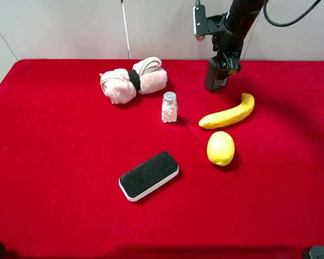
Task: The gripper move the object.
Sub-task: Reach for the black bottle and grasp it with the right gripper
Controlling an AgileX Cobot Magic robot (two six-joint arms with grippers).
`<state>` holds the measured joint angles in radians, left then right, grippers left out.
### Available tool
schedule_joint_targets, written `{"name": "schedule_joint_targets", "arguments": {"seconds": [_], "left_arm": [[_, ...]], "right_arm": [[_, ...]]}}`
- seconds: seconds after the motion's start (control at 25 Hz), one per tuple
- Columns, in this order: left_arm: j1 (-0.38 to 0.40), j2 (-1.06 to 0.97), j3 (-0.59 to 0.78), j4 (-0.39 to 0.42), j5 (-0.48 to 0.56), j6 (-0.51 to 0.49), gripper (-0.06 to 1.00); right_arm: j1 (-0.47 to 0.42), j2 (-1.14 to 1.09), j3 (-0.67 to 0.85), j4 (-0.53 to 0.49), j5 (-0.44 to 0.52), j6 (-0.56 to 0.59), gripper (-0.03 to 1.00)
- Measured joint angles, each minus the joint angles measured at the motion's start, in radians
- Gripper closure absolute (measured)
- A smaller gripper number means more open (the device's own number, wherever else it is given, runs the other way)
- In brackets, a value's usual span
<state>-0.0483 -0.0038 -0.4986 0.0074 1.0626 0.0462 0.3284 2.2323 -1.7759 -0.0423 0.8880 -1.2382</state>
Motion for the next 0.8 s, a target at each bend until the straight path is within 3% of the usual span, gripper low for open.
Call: {"name": "schedule_joint_targets", "arguments": {"seconds": [0.8], "left_arm": [[0.000,0.000,0.000,0.000,0.000,0.000,-0.05]], "right_arm": [[0.000,0.031,-0.002,0.001,0.000,-0.002,0.27]]}}
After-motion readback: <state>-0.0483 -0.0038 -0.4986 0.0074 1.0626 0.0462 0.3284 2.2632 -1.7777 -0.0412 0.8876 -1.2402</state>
